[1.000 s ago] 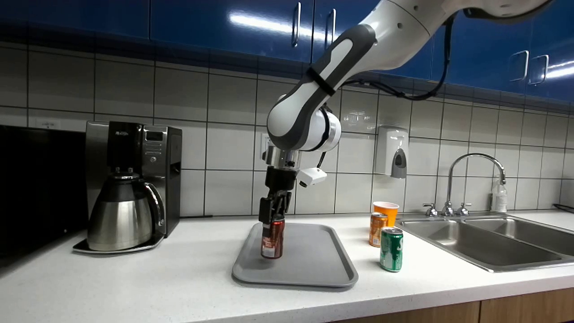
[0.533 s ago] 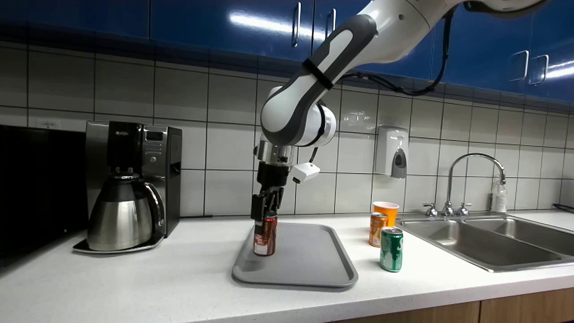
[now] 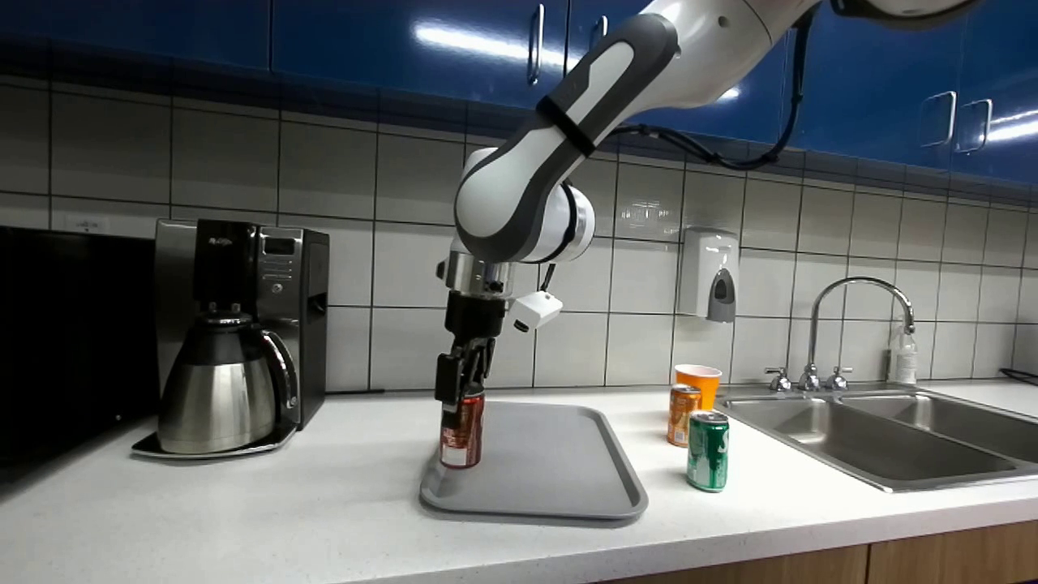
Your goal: Take the cans off of the tray
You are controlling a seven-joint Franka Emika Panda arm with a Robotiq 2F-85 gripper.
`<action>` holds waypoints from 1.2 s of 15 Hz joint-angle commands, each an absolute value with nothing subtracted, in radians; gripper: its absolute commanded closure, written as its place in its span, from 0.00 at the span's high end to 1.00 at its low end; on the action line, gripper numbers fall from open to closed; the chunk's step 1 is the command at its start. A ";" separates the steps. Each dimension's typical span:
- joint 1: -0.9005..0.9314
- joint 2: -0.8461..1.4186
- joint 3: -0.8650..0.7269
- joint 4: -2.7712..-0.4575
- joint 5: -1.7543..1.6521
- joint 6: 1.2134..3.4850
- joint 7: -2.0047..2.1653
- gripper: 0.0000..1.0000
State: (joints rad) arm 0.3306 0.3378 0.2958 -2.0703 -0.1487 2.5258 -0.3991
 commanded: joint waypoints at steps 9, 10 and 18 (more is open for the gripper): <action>0.352 0.357 0.323 -1.996 -0.194 2.492 -0.397 0.38; 0.354 0.364 0.325 -1.987 -0.195 2.490 -0.401 0.38; 0.367 0.430 0.341 -1.925 -0.207 2.480 -0.427 0.38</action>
State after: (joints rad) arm 0.3657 0.4053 0.3295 -1.9816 -0.1810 2.5236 -0.4085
